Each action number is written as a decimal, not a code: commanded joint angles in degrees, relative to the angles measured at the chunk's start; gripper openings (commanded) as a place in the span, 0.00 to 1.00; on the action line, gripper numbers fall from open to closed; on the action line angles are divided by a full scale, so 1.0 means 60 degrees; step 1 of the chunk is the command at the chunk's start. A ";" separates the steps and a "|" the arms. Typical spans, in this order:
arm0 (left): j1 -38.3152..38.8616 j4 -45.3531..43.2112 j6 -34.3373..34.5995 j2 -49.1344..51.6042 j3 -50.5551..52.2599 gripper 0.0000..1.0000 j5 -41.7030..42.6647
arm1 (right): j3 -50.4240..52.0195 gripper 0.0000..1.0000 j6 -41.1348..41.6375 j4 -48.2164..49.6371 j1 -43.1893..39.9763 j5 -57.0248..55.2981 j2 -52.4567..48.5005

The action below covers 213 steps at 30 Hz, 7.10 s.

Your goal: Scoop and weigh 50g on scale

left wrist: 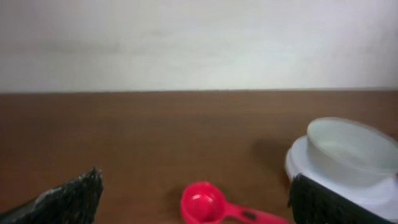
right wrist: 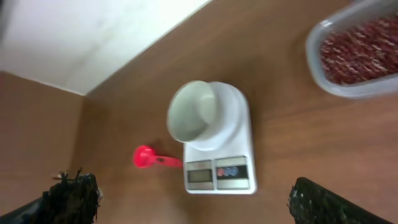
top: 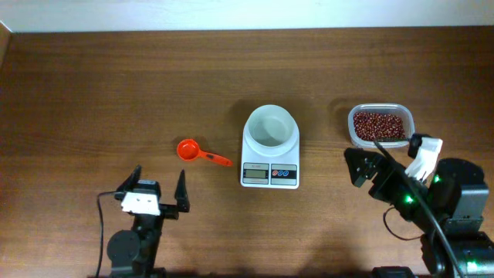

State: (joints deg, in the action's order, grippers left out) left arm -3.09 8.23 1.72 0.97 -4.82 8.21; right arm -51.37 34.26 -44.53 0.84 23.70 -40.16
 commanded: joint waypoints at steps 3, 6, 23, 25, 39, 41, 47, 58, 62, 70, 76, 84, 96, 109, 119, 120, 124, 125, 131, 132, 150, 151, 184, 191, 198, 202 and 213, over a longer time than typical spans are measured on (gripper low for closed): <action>-0.0073 0.1825 0.1315 0.1064 -0.2903 0.99 -0.0102 | -0.0226 0.99 -0.0175 0.0069 0.0047 0.0725 -0.0204; -0.0073 0.3996 0.1606 0.3311 -0.5748 0.99 -0.0153 | -0.0226 0.99 -0.0175 0.0095 0.0047 0.0699 -0.0386; -0.0073 0.9227 0.7442 0.9551 -1.0393 0.99 -0.1759 | -0.0226 0.99 -0.0175 0.0029 0.0047 0.0725 -0.0557; -0.0073 0.9326 0.8109 1.0302 -1.0393 0.99 -0.1905 | -0.0226 0.99 -0.0171 0.0029 0.0047 0.0725 -0.0565; 0.0426 0.7909 0.9857 1.5049 -1.0393 0.71 -0.0295 | -0.0226 0.99 -0.0175 0.0026 0.0047 0.0732 -0.1694; 0.0688 0.7701 1.0331 1.5515 -1.0393 0.68 -0.0295 | -0.0226 0.99 -0.0171 0.0018 0.0047 0.0732 -0.1920; 0.1417 0.6921 1.1078 1.6455 -1.0393 0.62 -0.0896 | -0.0226 0.99 -0.0175 -0.0452 0.0047 0.0732 -0.2459; 0.1519 0.6641 1.1577 1.7566 -1.0273 0.44 -0.1829 | -0.0226 0.99 -0.0178 -0.0754 0.0044 0.0729 -0.2557; 0.1519 0.6120 1.1577 1.7839 -1.0273 0.18 -0.2029 | -0.0226 0.99 -0.0178 -0.0769 0.0047 0.0729 -0.2557; 0.1515 0.6040 1.1566 1.7788 -1.0276 0.00 -0.2211 | -0.0226 1.00 -0.0178 -0.0954 0.0044 0.0729 -0.2557; 0.1472 0.6801 1.0338 1.5664 -1.0287 0.00 -0.1177 | -0.0226 0.97 -0.0761 -0.1388 0.0047 0.1202 -0.2554; 0.1475 0.7056 0.8910 1.1664 -1.0284 0.00 0.0605 | -0.0226 0.98 -0.4222 -0.1260 0.0047 0.5610 -0.2554; 0.1679 0.9836 1.3027 1.0284 -1.0273 0.00 0.0317 | -0.0215 0.88 -0.3271 0.1264 0.1792 0.5355 -0.2641; 0.3231 1.0003 1.4815 1.0280 -1.0273 0.00 -0.0106 | -0.0215 0.75 0.0696 0.4768 0.5858 0.2514 -0.4816; 0.4058 1.0149 1.4815 1.0284 -1.0273 0.00 -0.0590 | -0.0219 0.56 0.1122 0.5785 0.6127 0.2798 -0.5351; 0.4091 1.0153 1.4815 1.0280 -1.0273 0.00 -0.0590 | -0.0219 0.56 0.1126 0.5788 0.6127 0.2852 -0.5351; 0.4124 1.0153 1.4819 1.0284 -1.0273 0.00 -0.0586 | -0.0219 0.49 0.1592 0.5832 0.6127 0.3009 -0.5351; 0.4127 1.0149 1.4819 1.0284 -1.0273 0.00 -0.0583 | -0.0219 0.46 0.1727 0.5832 0.6127 0.3009 -0.5351; 0.4127 1.0153 1.4819 1.0284 -1.0273 0.00 -0.0579 | -0.0219 0.33 0.2386 0.5974 0.6127 0.3038 -0.5351; 0.4127 1.0153 1.4819 1.0284 -1.0273 0.00 -0.0576 | -0.0219 0.33 0.2382 0.6003 0.6127 0.3060 -0.5351; 0.4142 1.0142 1.4819 1.0284 -1.0273 0.00 -0.0120 | -0.0219 0.18 0.2382 0.6003 0.6127 0.3311 -0.5351; 0.4142 1.0138 1.4819 1.0284 -1.0273 0.00 -0.0091 | -0.0219 0.18 0.2382 0.6003 0.6127 0.3311 -0.5351; 0.4116 0.9704 1.2262 1.0280 -1.0276 0.24 -0.1912 | -0.0229 0.04 -0.1424 -0.0084 0.4025 -0.0991 -0.0481; 0.4146 0.8845 1.1624 1.0284 -1.0276 0.06 -0.1912 | -0.0229 0.04 -0.1388 -0.0368 0.3253 -0.2579 0.1960; 0.5169 0.8400 1.1238 1.0477 -1.0276 0.00 -0.1993 | -0.0244 0.04 -0.1341 -0.0331 0.3213 -0.3053 0.2269; 0.6455 0.8098 1.0397 1.0939 -1.0276 0.00 -0.3089 | -0.0248 0.04 -0.1024 -0.0098 0.3213 -0.3577 0.2269; 0.8929 0.6094 1.0265 1.4728 -1.0276 0.00 -0.4313 | -0.0350 0.04 -0.1031 0.0641 0.3213 -0.6298 0.2269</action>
State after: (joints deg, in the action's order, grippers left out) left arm 47.72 48.71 64.36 81.49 -66.43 -15.03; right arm -51.99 27.94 -41.80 20.58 -7.27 -26.61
